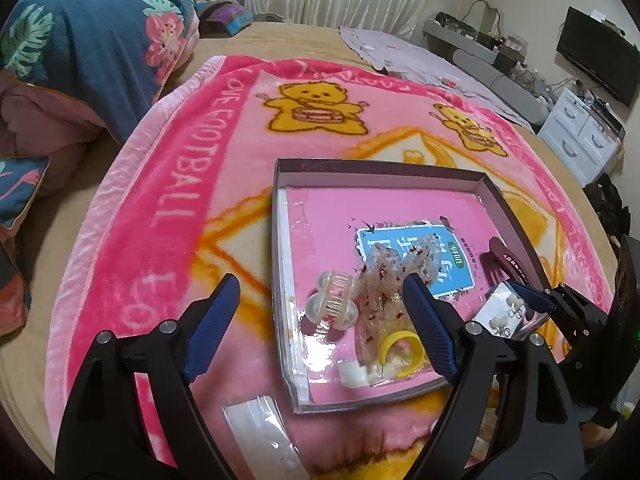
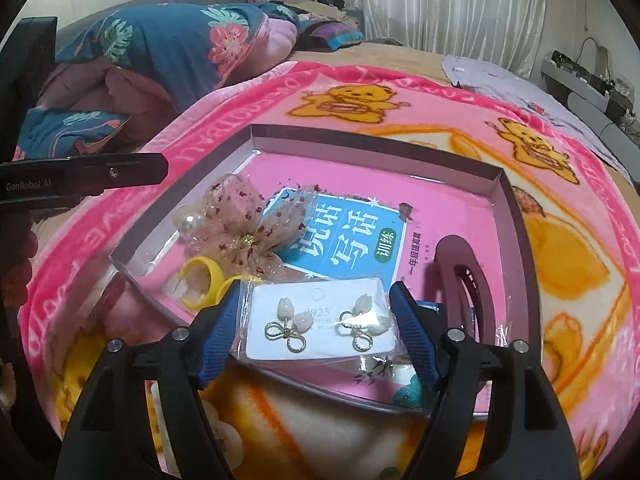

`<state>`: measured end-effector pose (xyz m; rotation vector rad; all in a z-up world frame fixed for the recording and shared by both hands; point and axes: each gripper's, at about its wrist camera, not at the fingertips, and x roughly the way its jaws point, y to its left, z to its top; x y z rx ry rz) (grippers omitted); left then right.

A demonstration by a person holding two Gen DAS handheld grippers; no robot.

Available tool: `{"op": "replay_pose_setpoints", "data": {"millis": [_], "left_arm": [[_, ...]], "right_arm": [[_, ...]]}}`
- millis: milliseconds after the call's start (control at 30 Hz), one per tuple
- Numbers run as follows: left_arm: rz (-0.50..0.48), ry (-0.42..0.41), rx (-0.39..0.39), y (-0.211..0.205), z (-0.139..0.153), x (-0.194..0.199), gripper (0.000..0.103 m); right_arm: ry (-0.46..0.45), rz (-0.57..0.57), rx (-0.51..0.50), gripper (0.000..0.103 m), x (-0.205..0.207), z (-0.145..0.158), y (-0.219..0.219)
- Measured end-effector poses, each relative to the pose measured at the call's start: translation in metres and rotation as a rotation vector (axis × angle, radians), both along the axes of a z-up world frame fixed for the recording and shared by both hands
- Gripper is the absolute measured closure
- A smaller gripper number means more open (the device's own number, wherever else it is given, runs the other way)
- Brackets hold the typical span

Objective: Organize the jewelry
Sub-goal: 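Carry the ball clip into the box lid and release while right releases the earring card there, then withdraw both grippers from the box lid back over the remaining items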

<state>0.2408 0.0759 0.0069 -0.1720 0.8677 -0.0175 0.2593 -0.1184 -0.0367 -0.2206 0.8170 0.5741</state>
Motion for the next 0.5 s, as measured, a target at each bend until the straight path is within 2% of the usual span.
{"op": "replay_pose_setpoints", "data": {"millis": [300, 400, 500], "left_arm": [[-0.002, -0.024, 0.010, -0.002, 0.011, -0.010, 0.022], [0.001, -0.027, 0.011, -0.001, 0.014, -0.013, 0.014], [0.003, -0.039, 0.007, -0.001, 0.018, -0.016, 0.014]], "right_arm": [[-0.023, -0.021, 0.050, 0.015, -0.008, 0.015, -0.015], [-0.038, -0.024, 0.056, 0.012, -0.013, 0.020, -0.017], [-0.062, -0.027, 0.053, 0.009, -0.019, 0.026, -0.019]]}}
